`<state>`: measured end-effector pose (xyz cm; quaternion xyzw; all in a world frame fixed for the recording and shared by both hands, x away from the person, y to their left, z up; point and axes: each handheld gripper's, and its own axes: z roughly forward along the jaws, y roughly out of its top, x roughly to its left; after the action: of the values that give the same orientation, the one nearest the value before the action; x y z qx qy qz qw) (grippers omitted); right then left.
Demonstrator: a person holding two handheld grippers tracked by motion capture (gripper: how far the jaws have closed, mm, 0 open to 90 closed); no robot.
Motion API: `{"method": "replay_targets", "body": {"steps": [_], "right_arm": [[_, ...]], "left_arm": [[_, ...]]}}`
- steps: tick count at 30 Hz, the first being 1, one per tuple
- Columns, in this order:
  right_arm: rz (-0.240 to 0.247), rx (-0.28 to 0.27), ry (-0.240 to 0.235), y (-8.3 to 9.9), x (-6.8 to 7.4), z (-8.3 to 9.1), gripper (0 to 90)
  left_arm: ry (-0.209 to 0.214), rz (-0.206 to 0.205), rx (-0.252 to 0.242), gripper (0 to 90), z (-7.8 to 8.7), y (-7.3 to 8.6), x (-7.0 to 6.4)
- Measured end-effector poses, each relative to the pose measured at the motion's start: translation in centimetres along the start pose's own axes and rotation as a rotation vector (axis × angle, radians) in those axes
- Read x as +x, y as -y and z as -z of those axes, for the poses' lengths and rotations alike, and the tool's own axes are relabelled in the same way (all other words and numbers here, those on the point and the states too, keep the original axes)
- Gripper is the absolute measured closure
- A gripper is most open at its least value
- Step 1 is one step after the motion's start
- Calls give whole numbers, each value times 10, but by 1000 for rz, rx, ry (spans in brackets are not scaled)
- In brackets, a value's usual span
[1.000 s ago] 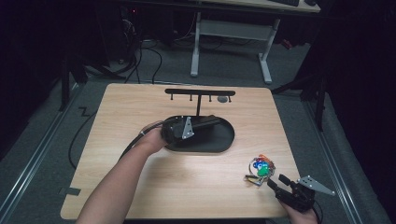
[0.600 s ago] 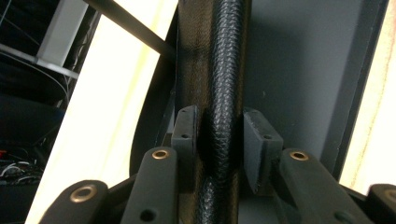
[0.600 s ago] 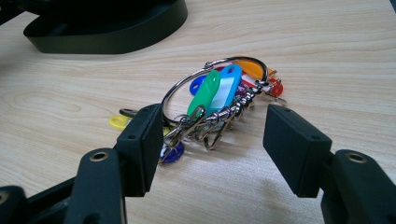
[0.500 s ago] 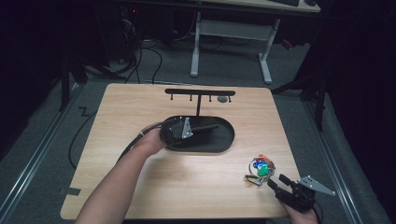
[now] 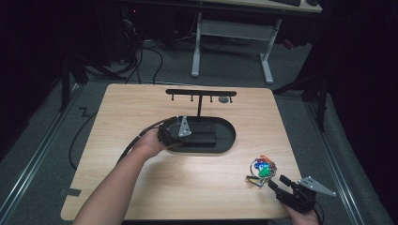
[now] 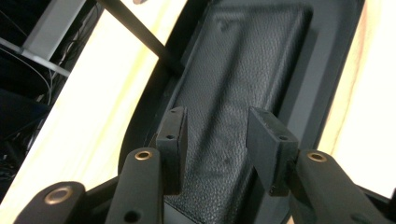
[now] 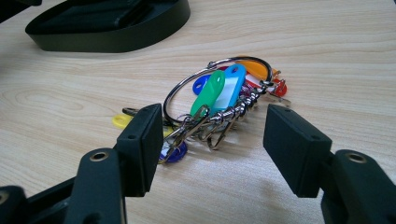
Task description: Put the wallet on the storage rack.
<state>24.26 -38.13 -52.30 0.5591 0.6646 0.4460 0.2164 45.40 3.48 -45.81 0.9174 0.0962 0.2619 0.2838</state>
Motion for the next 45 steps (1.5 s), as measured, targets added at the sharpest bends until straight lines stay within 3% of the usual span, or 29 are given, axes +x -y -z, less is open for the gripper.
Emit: {"method": "replay_targets", "body": {"steps": [9,20,27,35,39,42,43,45], "right_arm": [[0,1,-1,0,1,0,385],[11,-6,0,-1,2,0,385],[3,-3,3,-1,1,1,385],[6,-2,4,-1,2,0,386],[7,-1,3,-1,3,0,385],[13,0,0,-1,3,0,386],[13,0,0,-1,3,0,386],[15,0,-2,-1,3,0,386]], "left_arm": [[2,22,-8,576,8,4,-4],[-11,84,-70,566,30,30,-25],[-6,174,-113,564,41,55,-42],[-14,235,-131,563,50,81,-60],[-10,305,-171,563,59,91,-67],[-11,382,-193,555,71,97,-80],[-11,382,-193,565,71,97,-80],[2,424,-204,567,78,101,-88]]}}
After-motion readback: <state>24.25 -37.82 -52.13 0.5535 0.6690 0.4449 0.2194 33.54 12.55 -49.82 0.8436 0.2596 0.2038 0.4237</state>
